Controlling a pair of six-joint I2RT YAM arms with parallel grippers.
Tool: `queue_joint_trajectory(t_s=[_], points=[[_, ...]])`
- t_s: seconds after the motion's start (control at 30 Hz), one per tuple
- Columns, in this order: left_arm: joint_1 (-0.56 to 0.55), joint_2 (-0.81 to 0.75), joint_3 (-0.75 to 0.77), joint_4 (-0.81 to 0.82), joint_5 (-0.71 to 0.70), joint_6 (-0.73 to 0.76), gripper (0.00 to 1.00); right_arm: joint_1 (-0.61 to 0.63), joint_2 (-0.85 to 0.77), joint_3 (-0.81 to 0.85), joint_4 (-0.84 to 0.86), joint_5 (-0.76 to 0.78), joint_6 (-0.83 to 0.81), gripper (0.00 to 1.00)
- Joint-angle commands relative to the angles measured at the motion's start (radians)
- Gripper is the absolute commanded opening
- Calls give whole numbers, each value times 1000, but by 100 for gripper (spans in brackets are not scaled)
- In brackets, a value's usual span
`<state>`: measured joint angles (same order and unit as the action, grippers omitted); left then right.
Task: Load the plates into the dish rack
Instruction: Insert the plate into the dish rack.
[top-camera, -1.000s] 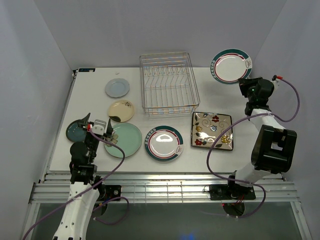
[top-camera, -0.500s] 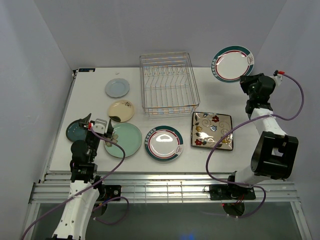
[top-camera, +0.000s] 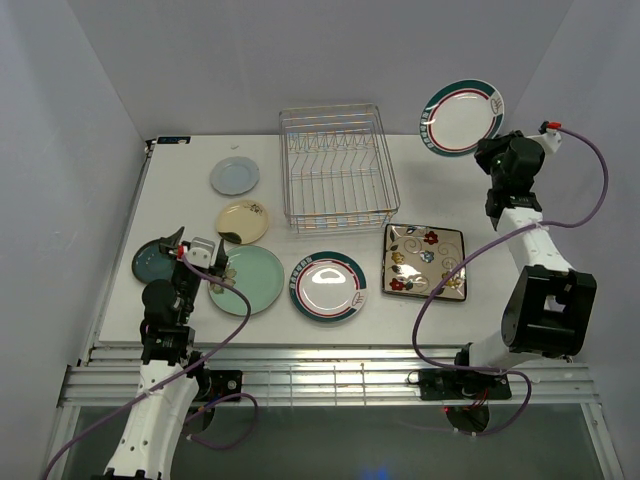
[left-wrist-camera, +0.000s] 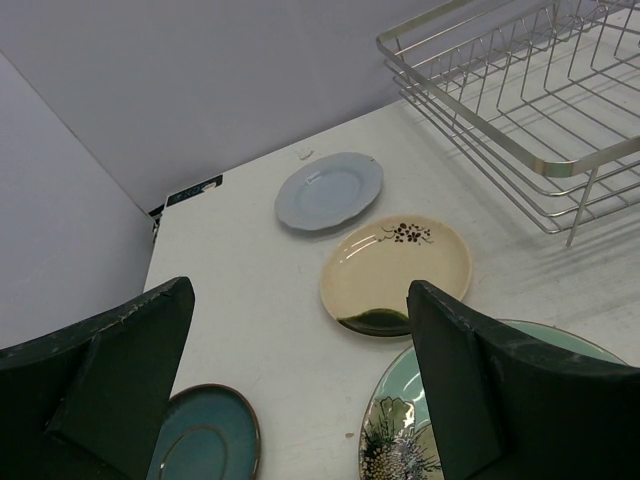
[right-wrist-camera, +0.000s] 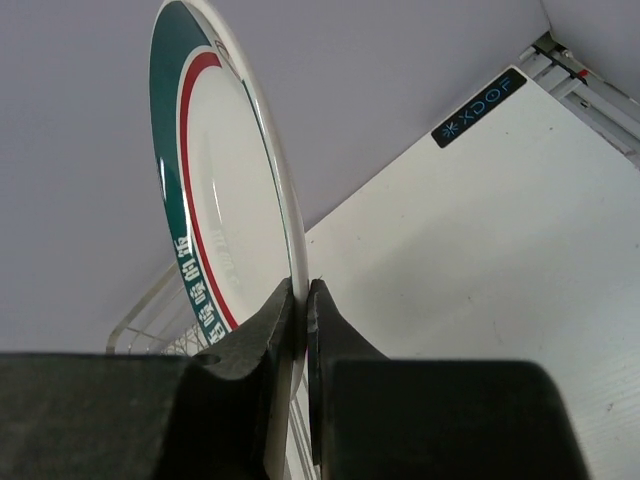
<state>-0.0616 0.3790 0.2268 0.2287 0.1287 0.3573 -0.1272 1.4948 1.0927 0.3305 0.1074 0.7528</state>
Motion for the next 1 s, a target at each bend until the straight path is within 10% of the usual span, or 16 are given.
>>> queue_joint_trajectory(t_s=[0.0,0.97], points=[[3,1,20,-23,31,-4,98,38,-34,96,76,55,-70,8],[-10,236,137,-111,48,-83,98,371,357,539,-15,489,-437,8]])
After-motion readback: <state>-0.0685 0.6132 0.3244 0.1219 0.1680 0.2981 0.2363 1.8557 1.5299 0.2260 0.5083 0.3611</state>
